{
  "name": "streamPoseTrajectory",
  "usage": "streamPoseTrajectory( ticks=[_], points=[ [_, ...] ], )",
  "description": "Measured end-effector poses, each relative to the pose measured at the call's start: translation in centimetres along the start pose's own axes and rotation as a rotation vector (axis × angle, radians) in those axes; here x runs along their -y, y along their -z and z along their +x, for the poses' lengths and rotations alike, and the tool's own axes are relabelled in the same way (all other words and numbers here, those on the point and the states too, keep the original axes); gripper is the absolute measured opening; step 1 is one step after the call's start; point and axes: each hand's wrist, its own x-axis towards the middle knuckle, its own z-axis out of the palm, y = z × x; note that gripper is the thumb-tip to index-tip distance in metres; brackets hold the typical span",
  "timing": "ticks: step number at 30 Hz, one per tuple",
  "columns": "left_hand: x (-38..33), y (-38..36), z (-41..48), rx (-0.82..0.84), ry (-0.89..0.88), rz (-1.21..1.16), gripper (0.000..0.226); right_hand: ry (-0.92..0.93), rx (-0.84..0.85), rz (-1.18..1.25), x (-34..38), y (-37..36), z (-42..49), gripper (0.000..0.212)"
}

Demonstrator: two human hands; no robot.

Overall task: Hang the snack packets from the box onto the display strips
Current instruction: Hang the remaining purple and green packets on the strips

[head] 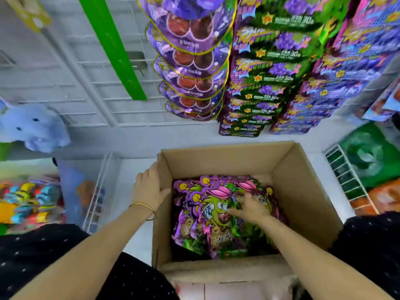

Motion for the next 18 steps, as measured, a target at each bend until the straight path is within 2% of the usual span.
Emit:
streamPoseTrajectory(
  ticks=[3, 6, 9, 13, 16, 18],
  points=[
    [0.5, 0.3, -0.2, -0.012, -0.05, 0.002, 0.085, -0.134, 0.002, 0.036, 1.6, -3.0, 0.3, 0.108],
    [0.8, 0.7, -0.7, -0.02, -0.066, 0.037, 0.082, -0.196, -0.102, -0.074, 2.7, -4.6, 0.4, 0.102],
    [1.5, 1.4, -1.0, -0.034, -0.064, 0.018, 0.08, -0.167, -0.18, -0.099, 3.2, -4.5, 0.4, 0.081],
    [3.1, 2.2, -1.3, -0.052, -0.059, -0.036, 0.079, -0.009, -0.2, -0.234, 5.8, -3.7, -0.8, 0.025],
    [4.2, 2.8, -1.6, -0.019, 0.037, -0.048, 0.078, 0.082, -0.253, -0.316, 8.3, -1.5, -2.6, 0.023],
    [4.0, 3.6, -1.3, -0.08, 0.034, 0.065, 0.073, 0.158, -0.333, -0.258, 10.0, 0.8, -4.3, 0.017]
  ],
)
